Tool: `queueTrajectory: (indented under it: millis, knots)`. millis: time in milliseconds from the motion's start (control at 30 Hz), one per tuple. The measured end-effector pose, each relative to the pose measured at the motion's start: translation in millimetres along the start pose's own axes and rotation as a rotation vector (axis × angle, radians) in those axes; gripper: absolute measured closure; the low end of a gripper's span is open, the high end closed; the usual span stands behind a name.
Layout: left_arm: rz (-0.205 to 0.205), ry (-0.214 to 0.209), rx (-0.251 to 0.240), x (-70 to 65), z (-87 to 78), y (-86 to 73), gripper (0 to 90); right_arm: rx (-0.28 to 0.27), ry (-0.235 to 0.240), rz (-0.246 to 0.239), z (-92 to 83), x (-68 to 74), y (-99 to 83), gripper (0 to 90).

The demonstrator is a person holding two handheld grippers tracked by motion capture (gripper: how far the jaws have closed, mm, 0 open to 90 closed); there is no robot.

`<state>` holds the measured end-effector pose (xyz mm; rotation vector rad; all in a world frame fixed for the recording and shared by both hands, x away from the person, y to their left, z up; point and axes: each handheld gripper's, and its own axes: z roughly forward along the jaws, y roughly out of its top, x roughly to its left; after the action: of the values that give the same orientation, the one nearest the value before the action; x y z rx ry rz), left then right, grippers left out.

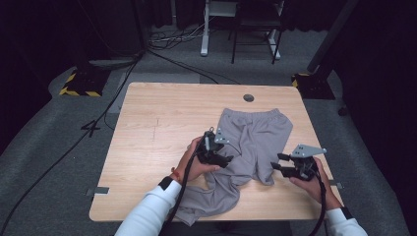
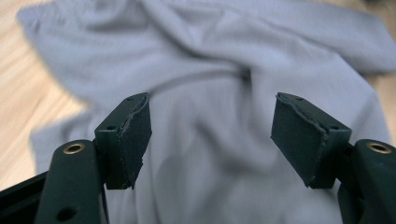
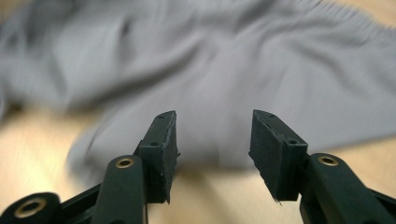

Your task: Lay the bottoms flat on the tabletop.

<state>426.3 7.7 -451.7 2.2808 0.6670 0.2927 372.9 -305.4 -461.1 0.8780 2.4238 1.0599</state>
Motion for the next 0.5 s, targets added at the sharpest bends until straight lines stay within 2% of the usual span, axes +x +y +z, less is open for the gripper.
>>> queueTrajectory:
  millis: [33,67,133,167,200,233,267,300,333,367,400,433,500]
  knots:
    - [-0.004,0.012,0.005,-0.4,6.4,5.3,29.3,0.019,-0.001,-0.023,-1.8,5.5,-4.3,50.4]
    - [-0.014,0.017,0.012,-1.0,12.2,10.0,29.2,0.021,0.022,-0.019,-3.1,9.5,-8.0,50.4]
    - [-0.004,0.037,0.018,-3.2,22.9,15.8,29.1,0.034,0.077,-0.021,-1.5,17.8,-12.6,48.4]
    - [-0.004,0.037,0.018,-3.2,22.9,15.8,29.7,0.034,0.077,-0.021,-1.5,17.8,-12.6,48.4]
    - [-0.001,0.044,0.027,-4.1,28.4,17.6,31.3,0.061,0.083,-0.056,4.1,27.3,-15.0,45.0]
    - [0.007,0.06,0.06,-4.1,37.4,20.5,32.3,0.072,0.095,-0.066,7.3,30.0,-15.2,43.7]
    - [0.007,0.06,0.06,-4.1,37.4,20.5,33.1,0.072,0.095,-0.066,7.3,30.0,-15.2,43.7]
    - [-0.003,0.085,0.079,-2.6,45.7,21.6,35.6,0.083,0.079,-0.069,13.2,32.9,-15.1,42.5]
    - [0.002,0.114,0.107,-0.4,49.5,21.6,37.6,0.083,0.079,-0.062,15.2,33.2,-15.4,42.5]
    - [0.017,0.158,0.145,1.8,53.3,22.0,39.0,0.092,0.066,-0.067,17.5,33.9,-15.6,42.9]
    - [0.025,0.187,0.164,5.3,56.5,21.4,39.6,0.1,0.048,-0.075,19.7,34.5,-15.7,44.2]
    - [0.014,0.191,0.178,9.9,58.4,20.6,40.4,0.093,0.04,-0.072,20.5,34.3,-15.2,49.3]
    - [-0.03,0.213,0.175,19.5,59.0,18.6,42.2,0.089,0.011,-0.077,22.0,34.0,-14.0,59.1]
